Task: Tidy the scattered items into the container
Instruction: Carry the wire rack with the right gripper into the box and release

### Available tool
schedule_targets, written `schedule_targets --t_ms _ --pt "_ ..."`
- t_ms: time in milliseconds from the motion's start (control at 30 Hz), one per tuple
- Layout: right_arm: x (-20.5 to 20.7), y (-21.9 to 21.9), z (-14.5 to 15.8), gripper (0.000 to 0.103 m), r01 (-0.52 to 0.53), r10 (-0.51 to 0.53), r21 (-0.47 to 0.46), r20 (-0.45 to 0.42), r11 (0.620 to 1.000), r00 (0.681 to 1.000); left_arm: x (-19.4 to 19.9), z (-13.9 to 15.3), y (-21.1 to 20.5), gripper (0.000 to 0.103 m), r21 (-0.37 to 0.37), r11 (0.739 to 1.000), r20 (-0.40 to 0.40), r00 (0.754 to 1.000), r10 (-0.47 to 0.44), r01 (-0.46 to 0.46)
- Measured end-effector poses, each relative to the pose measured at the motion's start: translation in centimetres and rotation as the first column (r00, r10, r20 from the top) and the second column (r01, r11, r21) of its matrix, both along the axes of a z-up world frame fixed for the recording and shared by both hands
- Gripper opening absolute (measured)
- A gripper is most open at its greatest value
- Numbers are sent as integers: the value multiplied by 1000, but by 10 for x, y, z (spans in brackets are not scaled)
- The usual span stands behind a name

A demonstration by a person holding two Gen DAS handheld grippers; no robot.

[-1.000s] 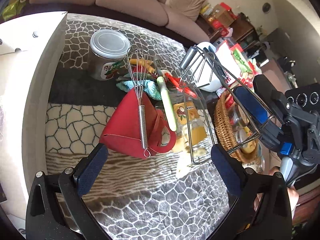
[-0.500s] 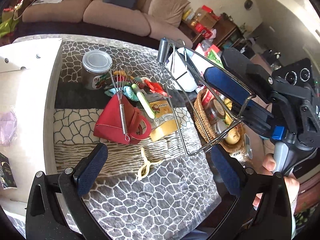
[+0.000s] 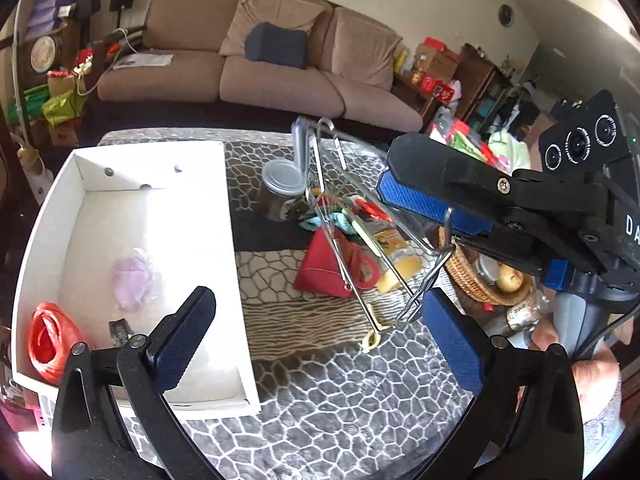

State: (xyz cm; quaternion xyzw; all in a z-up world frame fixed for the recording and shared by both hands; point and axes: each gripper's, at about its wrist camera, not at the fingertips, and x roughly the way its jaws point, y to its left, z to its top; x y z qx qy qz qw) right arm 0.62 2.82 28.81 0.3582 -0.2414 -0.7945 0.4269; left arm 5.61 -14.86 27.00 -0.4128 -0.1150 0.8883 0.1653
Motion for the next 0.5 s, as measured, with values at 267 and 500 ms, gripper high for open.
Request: schedule_targets --t_ms 267,500 --pt "12 -60 -9 31 -65 65 8 21 998 998 19 -17 -46 103 -28 998 22 999 50 -49" --pt "14 -105 -29 30 -116 116 -10 59 993 991 23 -43 -101 103 32 993 63 991 114 -117"
